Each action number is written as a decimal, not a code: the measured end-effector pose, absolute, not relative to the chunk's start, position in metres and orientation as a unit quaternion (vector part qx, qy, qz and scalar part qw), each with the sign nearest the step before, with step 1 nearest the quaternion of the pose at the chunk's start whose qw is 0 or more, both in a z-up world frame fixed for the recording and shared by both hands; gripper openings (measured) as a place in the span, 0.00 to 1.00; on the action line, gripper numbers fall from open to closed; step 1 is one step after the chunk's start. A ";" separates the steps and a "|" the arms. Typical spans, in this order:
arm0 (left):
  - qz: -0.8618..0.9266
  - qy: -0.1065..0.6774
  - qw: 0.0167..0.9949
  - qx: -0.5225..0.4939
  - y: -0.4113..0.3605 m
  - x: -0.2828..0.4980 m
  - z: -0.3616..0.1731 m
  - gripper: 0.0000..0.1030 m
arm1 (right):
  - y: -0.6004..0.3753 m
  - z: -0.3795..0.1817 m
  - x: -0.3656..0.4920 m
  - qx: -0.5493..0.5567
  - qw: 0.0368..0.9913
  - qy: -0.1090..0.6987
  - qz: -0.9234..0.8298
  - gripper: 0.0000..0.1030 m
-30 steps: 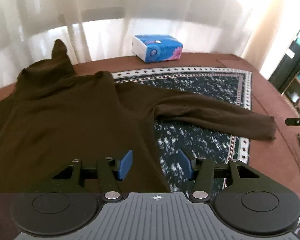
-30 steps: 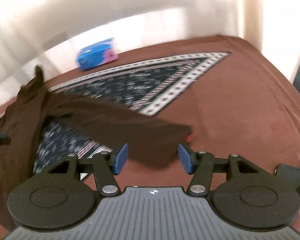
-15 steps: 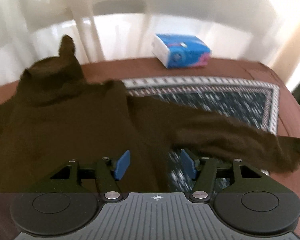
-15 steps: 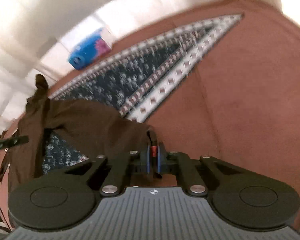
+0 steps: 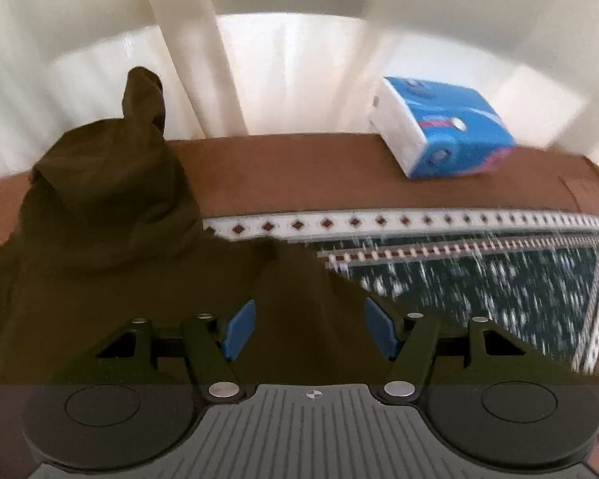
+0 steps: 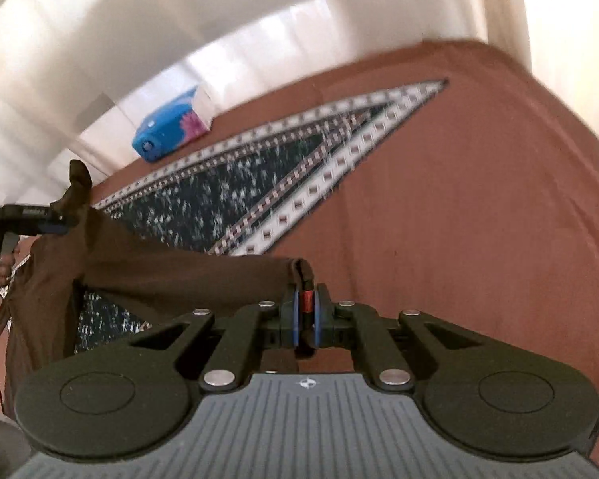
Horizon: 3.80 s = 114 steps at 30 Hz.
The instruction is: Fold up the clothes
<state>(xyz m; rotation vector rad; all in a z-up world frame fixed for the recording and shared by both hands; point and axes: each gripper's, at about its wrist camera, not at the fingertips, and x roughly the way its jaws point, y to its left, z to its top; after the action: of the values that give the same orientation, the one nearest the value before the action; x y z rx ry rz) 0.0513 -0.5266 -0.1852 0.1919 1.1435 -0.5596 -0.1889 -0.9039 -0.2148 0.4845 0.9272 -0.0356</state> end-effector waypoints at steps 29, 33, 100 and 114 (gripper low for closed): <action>-0.243 0.573 0.781 0.054 -0.517 0.116 -0.186 0.06 | -0.856 -0.121 -0.232 0.300 0.875 0.369 0.089 0.08; -0.273 0.568 0.775 0.035 -0.498 0.119 -0.180 0.06 | -0.805 -0.061 -0.229 0.279 0.883 0.341 0.162 0.08; -0.373 0.565 0.736 -0.003 -0.407 0.154 -0.219 0.52 | -0.425 -0.208 -0.193 0.195 0.711 0.578 0.349 0.16; -0.389 0.557 0.728 -0.091 -0.333 0.135 -0.187 0.77 | -0.517 -0.214 -0.247 0.236 0.798 0.540 0.127 0.58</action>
<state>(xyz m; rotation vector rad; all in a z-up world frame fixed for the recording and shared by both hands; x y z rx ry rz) 0.1348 -0.3329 -0.1867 -0.2004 1.2272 -0.8562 -0.2473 -0.5166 -0.2138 0.5076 1.1593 0.2727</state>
